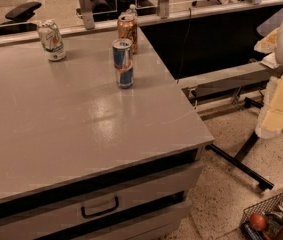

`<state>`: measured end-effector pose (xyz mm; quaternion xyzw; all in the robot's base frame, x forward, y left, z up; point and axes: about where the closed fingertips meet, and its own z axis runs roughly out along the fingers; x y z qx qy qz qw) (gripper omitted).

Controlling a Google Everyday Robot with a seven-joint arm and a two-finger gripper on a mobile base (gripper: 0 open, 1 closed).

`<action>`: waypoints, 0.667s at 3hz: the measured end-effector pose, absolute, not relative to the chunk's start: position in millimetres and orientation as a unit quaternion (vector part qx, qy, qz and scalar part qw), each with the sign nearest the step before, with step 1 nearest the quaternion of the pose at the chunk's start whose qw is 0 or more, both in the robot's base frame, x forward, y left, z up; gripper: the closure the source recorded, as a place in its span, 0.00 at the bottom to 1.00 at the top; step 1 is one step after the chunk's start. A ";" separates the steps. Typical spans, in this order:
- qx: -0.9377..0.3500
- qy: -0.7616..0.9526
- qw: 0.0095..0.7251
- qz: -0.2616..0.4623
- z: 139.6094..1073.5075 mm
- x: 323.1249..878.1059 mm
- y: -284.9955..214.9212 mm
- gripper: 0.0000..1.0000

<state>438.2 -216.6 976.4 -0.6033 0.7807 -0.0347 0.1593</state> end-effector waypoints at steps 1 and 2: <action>-0.603 0.781 0.159 -0.035 976.5 438.2 -216.6 0.00; -0.598 0.781 0.178 -0.034 972.6 448.2 -208.8 0.00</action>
Offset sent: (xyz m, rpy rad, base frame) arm 0.0274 0.0194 -0.0152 0.0692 -0.0575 -0.0178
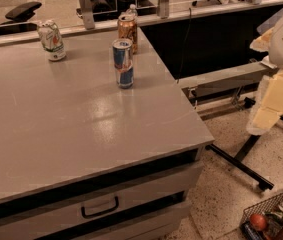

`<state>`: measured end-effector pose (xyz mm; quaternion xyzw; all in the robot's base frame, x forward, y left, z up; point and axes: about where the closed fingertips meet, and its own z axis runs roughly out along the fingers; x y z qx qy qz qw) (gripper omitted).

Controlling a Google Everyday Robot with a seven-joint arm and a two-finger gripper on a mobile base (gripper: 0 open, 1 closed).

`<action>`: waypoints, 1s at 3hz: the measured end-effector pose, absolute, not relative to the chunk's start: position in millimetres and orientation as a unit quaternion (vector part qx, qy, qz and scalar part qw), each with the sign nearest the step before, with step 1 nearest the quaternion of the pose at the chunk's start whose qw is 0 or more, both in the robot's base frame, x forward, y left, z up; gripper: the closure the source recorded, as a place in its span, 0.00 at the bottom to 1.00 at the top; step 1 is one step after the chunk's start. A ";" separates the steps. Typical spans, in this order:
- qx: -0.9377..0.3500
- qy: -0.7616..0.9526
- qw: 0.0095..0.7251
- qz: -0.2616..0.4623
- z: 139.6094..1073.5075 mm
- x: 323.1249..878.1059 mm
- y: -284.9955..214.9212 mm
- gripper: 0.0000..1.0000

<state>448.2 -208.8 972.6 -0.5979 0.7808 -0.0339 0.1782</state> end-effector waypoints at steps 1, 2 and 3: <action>-0.582 0.785 0.210 -0.029 966.9 466.6 -195.6 0.00; -0.567 0.776 0.274 0.015 950.4 491.3 -168.3 0.00; -0.554 0.754 0.344 0.080 939.5 510.4 -149.7 0.00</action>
Offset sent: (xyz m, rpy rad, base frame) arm 0.0625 0.0697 -0.0277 0.3464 -0.1376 -0.0091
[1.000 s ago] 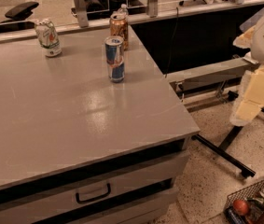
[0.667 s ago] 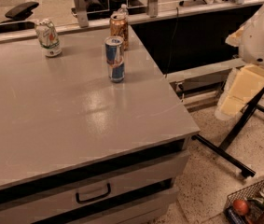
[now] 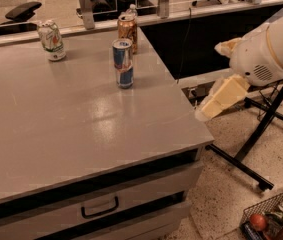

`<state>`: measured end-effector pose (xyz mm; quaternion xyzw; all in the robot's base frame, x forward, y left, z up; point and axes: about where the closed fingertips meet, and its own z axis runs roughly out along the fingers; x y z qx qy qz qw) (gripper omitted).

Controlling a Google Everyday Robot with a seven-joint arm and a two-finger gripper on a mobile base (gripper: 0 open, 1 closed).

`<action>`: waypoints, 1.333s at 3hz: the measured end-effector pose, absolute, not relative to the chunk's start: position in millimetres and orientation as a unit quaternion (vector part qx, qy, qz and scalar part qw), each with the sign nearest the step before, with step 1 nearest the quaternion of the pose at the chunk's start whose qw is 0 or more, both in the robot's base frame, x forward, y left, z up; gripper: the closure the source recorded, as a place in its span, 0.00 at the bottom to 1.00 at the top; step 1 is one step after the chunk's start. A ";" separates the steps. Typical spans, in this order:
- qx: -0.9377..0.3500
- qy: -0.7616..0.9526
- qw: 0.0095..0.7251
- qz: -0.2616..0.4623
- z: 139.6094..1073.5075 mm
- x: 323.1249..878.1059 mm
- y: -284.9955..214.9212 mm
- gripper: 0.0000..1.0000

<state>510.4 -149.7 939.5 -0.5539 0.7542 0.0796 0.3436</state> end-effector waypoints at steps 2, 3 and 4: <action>-0.555 0.683 0.446 0.165 939.8 527.0 -114.3 0.00; -0.557 0.683 0.444 0.161 940.5 526.5 -114.5 0.00; -0.536 0.688 0.457 0.171 931.7 539.1 -104.4 0.00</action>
Offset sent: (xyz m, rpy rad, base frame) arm 0.0155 0.0208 -0.0047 0.1878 -0.0631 0.0589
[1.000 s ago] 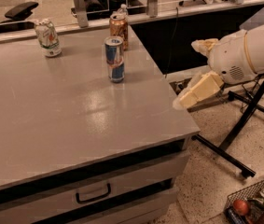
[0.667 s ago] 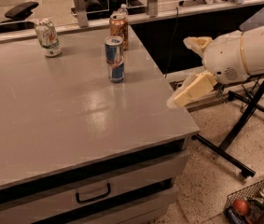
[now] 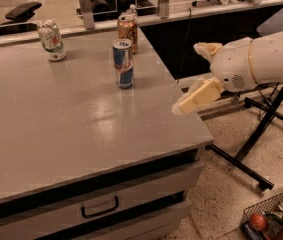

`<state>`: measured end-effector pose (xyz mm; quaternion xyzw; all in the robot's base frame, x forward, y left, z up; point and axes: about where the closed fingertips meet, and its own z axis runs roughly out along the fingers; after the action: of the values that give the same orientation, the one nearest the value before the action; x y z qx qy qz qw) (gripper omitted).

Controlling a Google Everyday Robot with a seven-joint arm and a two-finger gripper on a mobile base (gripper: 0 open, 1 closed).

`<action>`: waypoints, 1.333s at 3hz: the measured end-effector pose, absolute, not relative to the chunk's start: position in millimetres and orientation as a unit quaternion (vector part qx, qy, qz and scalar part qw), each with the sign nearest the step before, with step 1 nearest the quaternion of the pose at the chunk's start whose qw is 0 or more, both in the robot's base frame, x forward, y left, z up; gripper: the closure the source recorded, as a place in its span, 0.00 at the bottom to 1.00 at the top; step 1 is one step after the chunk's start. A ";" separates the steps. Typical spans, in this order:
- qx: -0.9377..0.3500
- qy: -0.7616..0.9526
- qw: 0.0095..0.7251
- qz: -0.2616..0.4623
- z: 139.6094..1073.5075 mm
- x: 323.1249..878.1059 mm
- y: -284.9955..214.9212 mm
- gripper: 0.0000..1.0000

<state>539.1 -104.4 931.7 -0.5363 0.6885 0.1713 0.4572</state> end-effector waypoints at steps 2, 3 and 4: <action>-0.462 0.676 0.531 0.219 907.2 598.0 -65.0 0.00; -0.439 0.668 0.551 0.239 898.3 623.2 -45.2 0.00; -0.421 0.662 0.566 0.255 894.6 647.5 -24.4 0.00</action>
Offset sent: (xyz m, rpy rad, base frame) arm 0.0969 0.0592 -0.0407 0.3496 -0.0588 -0.1166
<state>647.5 -24.4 894.6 -0.4206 0.6617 0.2545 0.5661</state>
